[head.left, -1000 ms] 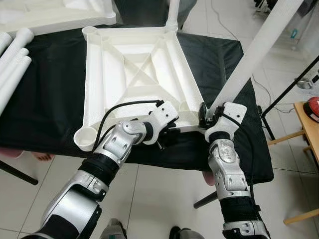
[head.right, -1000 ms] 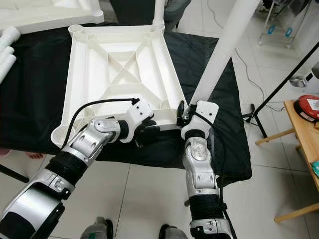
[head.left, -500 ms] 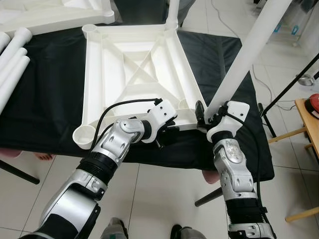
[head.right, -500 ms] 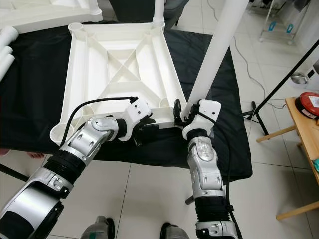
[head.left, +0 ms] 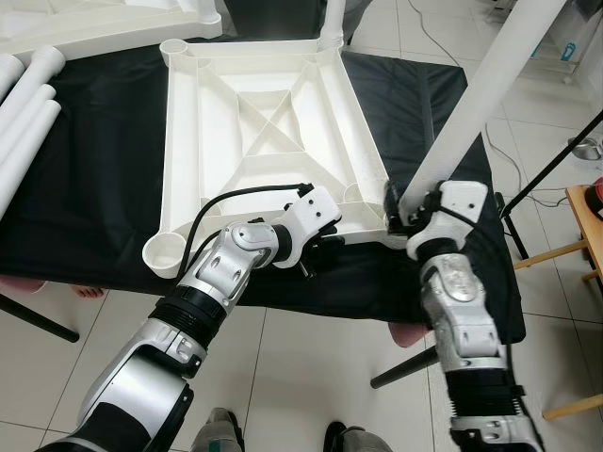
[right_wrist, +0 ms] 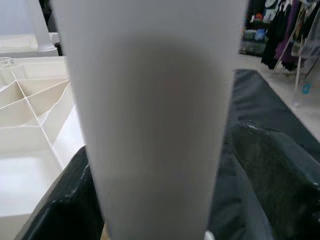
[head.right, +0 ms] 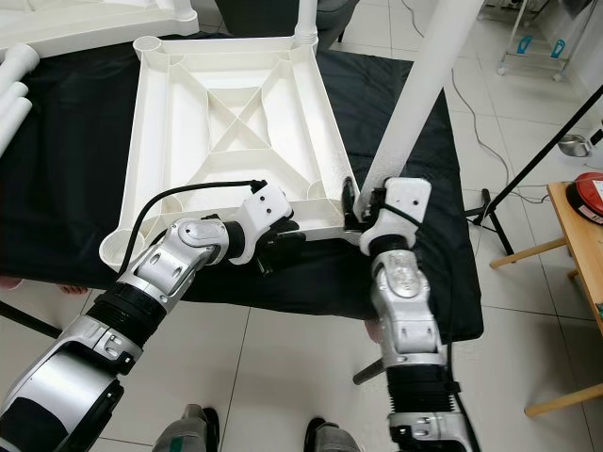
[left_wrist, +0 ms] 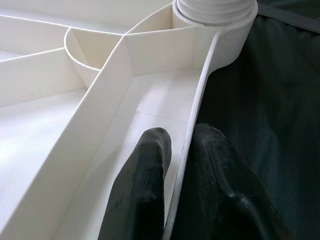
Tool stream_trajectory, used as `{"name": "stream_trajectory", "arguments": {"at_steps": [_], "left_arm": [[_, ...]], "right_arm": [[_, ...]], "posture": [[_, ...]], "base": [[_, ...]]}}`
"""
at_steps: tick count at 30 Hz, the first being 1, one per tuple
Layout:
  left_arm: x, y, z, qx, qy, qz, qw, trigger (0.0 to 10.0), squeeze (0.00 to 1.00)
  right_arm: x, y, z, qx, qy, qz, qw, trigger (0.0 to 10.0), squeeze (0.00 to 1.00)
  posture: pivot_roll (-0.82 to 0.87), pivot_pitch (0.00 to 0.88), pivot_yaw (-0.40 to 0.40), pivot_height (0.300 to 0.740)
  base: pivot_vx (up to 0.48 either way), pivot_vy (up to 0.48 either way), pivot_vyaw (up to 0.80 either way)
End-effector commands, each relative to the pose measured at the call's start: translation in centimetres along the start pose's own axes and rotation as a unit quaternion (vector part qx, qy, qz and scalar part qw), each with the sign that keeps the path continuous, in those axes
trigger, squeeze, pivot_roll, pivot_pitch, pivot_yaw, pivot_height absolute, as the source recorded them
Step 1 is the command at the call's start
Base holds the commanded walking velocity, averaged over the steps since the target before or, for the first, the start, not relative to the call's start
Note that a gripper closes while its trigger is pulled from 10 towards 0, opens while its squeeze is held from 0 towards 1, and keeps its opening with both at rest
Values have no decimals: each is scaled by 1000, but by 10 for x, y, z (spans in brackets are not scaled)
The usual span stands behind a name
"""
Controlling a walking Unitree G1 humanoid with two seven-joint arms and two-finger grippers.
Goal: Building children table
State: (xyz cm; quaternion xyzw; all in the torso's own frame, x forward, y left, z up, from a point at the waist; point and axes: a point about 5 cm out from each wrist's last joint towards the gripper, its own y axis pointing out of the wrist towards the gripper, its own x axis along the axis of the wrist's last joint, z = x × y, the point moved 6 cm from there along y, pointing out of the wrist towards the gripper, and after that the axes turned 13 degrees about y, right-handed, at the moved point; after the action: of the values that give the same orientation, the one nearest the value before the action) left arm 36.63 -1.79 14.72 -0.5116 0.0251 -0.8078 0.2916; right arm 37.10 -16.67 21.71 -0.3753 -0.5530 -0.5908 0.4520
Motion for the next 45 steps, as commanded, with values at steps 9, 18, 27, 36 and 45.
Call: {"name": "stream_trajectory", "arguments": {"at_steps": [9,18,27,36,45], "left_arm": [[-25,-7,-27,-64,23,21,997,0,0],[-21,-33,-19,-93,101,14,990,0,0],[-32,-69,-19,-154,137,26,978,0,0],[-40,-86,-26,-178,140,31,973,0,0],[-35,-85,-25,-177,137,20,975,0,0]], "right_arm": [[4,-4,23,171,-15,57,984,10000,0],[3,-15,33,315,-26,125,940,10000,0],[2,-30,47,427,-49,174,886,10000,0],[-7,-46,70,519,-53,210,827,10000,0],[-15,-45,88,538,-31,203,818,157,0]], "posture": [[152,185,-2,740],[157,179,-14,740],[168,173,-24,740],[174,170,-32,740],[183,168,-36,740]], "base": [[0,0,0],[0,0,0],[0,0,0],[0,0,0],[0,0,0]]}}
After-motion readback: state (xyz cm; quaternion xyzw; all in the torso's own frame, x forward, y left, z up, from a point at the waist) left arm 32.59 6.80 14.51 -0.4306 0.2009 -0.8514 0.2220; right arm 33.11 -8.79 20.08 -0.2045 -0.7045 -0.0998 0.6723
